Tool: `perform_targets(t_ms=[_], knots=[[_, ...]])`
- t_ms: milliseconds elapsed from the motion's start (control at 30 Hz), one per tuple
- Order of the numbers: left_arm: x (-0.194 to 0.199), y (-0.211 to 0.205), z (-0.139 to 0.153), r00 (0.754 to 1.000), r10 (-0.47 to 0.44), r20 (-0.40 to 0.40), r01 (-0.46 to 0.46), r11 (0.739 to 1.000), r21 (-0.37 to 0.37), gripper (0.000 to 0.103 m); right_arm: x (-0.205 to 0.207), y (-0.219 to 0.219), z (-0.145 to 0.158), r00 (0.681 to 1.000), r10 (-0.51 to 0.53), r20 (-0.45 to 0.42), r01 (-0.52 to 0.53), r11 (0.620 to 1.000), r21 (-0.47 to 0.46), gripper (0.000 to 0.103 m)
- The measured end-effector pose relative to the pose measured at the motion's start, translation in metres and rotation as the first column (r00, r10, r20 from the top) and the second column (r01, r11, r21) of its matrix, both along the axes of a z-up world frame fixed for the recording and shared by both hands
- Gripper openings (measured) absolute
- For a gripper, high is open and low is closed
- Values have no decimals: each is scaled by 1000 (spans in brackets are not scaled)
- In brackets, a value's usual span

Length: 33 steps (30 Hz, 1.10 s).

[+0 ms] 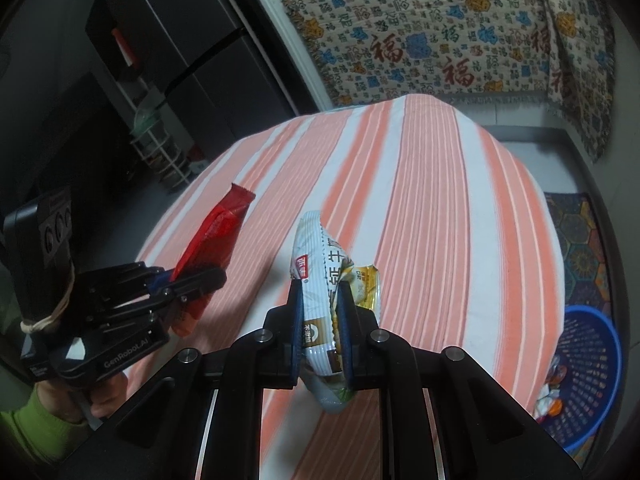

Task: Collect trash
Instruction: 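Carry both items over the blue wastebasket and open both tools to drop them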

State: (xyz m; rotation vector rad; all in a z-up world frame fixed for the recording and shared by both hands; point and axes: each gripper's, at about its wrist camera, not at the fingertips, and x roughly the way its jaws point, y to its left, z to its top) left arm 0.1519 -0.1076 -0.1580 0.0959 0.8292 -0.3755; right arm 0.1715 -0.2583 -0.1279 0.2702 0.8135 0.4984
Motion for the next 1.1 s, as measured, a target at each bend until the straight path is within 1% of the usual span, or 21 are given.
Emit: perform_targets(t_ms=[100, 200, 367, 467, 533, 667, 800, 933, 1100], knots=[[-3, -17, -2, 999, -45, -24, 45, 999, -22, 10, -3, -10, 4, 1000, -26, 0, 26, 999, 20, 14], [-7, -43, -2, 994, -102, -39, 100, 994, -45, 9, -10, -35, 13, 997, -74, 8, 74, 996, 40, 14], [-9, -101, 1, 976, -209, -58, 204, 975, -85, 9, -29, -101, 23, 979, -202, 9, 201, 978, 58, 14], [-11, -145, -1, 957, -282, -71, 274, 957, -97, 9, -41, -144, 20, 958, -285, -11, 285, 958, 31, 14], [-11, -176, -3, 943, -321, -83, 312, 944, -104, 9, -49, -173, 14, 941, -337, -38, 338, 941, 24, 14], [-4, -235, -17, 915, -381, -134, 365, 922, -133, 9, -57, -221, 0, 902, -423, -85, 425, 905, 16, 14], [8, -278, -36, 896, -404, -183, 381, 913, -147, 9, -53, -253, -16, 870, -474, -132, 480, 877, 15, 14], [20, -309, -54, 888, -410, -210, 389, 911, -135, 9, -52, -277, -38, 840, -512, -181, 523, 852, 15, 14], [30, -327, -79, 880, -414, -232, 397, 910, -120, 10, -48, -300, -67, 806, -538, -248, 564, 824, 46, 15]])
